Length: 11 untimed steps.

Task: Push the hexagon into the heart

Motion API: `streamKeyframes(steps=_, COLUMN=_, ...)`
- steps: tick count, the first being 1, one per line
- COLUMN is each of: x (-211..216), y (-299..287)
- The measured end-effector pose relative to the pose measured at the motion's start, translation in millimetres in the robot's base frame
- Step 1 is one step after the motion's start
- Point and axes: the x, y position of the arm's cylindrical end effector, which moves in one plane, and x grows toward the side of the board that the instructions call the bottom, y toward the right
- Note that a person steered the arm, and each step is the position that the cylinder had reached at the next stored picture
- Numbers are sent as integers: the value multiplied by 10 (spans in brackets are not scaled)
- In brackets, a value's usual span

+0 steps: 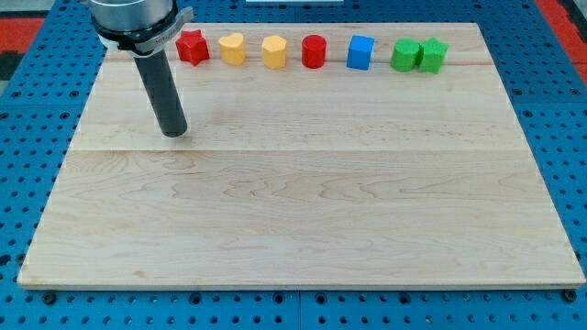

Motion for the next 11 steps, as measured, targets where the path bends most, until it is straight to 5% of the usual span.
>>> streamKeyframes(steps=2, x=-74, y=211)
streamKeyframes(steps=5, x=-1009, y=1187)
streamKeyframes(steps=6, x=-1015, y=1502)
streamKeyframes(steps=11, x=-1927, y=1554)
